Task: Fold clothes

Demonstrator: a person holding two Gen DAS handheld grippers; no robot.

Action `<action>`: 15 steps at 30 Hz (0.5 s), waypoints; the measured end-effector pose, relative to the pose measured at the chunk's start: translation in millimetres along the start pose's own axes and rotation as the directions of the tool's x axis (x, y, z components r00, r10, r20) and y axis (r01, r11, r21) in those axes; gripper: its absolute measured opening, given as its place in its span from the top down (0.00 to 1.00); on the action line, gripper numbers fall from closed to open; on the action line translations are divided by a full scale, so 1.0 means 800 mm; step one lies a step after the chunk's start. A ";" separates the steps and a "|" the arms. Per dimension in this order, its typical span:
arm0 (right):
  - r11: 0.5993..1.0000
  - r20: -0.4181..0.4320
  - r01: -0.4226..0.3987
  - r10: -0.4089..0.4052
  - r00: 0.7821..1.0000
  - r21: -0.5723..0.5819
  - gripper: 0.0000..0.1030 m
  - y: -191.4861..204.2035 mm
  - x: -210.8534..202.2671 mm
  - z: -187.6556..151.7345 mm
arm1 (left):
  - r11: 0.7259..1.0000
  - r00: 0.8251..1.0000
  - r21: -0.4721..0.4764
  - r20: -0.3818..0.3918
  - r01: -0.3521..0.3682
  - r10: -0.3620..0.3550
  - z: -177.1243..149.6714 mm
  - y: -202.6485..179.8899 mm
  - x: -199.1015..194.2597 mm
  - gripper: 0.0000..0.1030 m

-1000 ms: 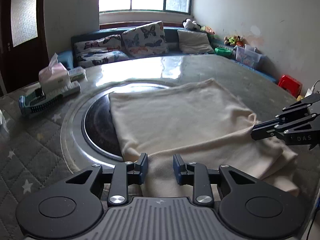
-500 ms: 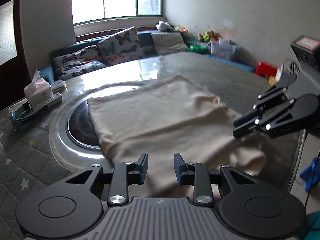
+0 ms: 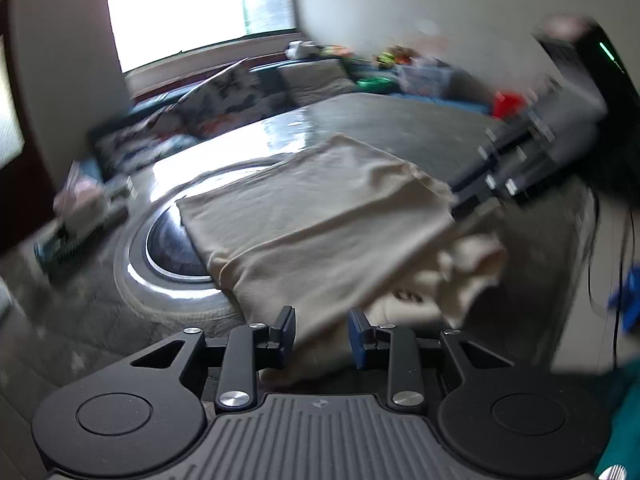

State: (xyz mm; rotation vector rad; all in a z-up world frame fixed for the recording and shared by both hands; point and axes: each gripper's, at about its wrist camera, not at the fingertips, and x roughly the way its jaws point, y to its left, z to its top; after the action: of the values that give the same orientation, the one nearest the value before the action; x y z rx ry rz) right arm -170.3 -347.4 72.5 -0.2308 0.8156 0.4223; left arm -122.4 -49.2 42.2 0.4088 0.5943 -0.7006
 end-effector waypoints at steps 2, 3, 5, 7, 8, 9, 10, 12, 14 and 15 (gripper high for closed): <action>1.000 0.004 0.006 -0.006 1.000 -0.026 0.66 0.002 -0.006 0.000 | 0.997 1.000 0.082 0.001 0.008 -0.008 -0.006 -0.013 -0.005 0.65; 0.999 0.005 0.009 -0.009 1.000 -0.036 0.66 0.003 -0.008 0.000 | 0.994 1.000 0.110 0.000 0.014 -0.014 -0.009 -0.019 -0.004 0.63; 0.999 0.002 0.016 -0.016 1.000 -0.047 0.63 0.003 -0.013 -0.001 | 0.985 1.000 0.170 -0.001 0.020 -0.020 -0.014 -0.034 0.000 0.62; 0.998 -0.006 0.017 -0.017 1.000 -0.062 0.62 0.004 -0.016 -0.004 | 0.975 1.000 0.220 0.002 0.019 -0.020 -0.019 -0.047 0.005 0.62; 0.997 -0.010 0.017 -0.018 1.000 -0.074 0.62 0.006 -0.017 -0.005 | 0.974 1.000 0.227 0.009 0.017 -0.019 -0.019 -0.050 0.008 0.62; 0.996 -0.014 0.018 -0.019 1.000 -0.086 0.61 0.008 -0.019 -0.007 | 0.972 1.000 0.233 0.017 0.015 -0.019 -0.019 -0.053 0.012 0.62; 0.995 -0.019 0.017 -0.019 1.000 -0.098 0.57 0.009 -0.020 -0.009 | 0.971 1.000 0.239 0.024 0.012 -0.019 -0.019 -0.057 0.015 0.62; 0.993 -0.028 0.013 -0.017 0.999 -0.120 0.50 0.013 -0.023 -0.013 | 0.970 0.999 0.242 0.048 0.005 -0.017 -0.017 -0.060 0.019 0.66; 0.988 -0.034 0.008 -0.013 0.999 -0.156 0.47 0.018 -0.028 -0.018 | 0.973 0.997 0.231 0.069 0.008 -0.025 -0.012 -0.060 0.022 0.82; 0.985 -0.035 0.005 -0.011 0.999 -0.170 0.47 0.019 -0.029 -0.020 | 0.976 0.997 0.218 0.076 0.011 -0.028 -0.010 -0.058 0.022 0.86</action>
State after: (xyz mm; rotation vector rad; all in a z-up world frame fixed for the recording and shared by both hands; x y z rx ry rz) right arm -202.1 -345.7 78.8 -0.4013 0.8138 0.4817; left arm -146.9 -85.9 18.0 0.5768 0.4492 -0.8005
